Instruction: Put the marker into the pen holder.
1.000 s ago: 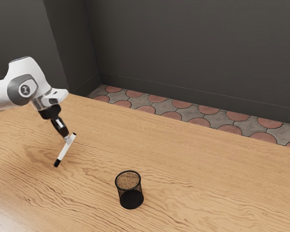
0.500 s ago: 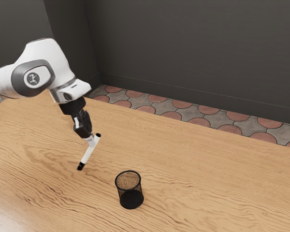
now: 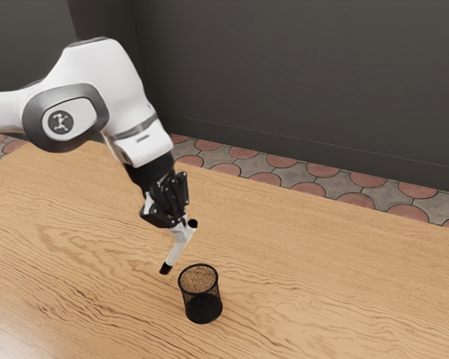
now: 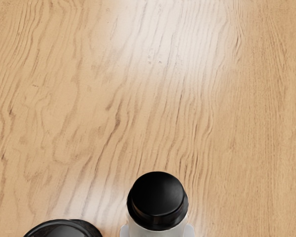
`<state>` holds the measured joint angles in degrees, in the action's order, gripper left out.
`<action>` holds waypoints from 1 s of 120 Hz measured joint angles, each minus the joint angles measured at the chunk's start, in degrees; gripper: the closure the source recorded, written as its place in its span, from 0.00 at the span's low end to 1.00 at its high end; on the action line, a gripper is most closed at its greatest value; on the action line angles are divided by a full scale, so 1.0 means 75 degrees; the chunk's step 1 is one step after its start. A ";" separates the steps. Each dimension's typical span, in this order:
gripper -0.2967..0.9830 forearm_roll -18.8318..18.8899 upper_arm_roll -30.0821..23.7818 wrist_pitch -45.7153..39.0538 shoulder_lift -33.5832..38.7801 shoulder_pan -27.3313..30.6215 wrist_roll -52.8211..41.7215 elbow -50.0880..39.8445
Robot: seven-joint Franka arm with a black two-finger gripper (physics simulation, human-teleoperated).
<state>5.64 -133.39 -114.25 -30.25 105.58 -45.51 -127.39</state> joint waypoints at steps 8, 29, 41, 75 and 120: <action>0.85 -0.0014 -0.0039 -0.0022 0.0002 -0.0185 -0.0003 0.0000; 0.85 0.0010 0.0277 -0.0490 0.0272 -0.0259 0.0035 -0.0011; 0.85 0.0030 0.0620 -0.0935 0.0398 -0.0341 0.0060 -0.0067; 0.85 0.0000 0.0847 -0.1877 0.0216 -0.0418 0.0151 -0.0658; 0.85 0.0103 0.1722 -0.3494 0.0196 -0.0762 0.0291 -0.1384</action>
<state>6.42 -120.47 -140.45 -28.78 99.87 -43.33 -137.77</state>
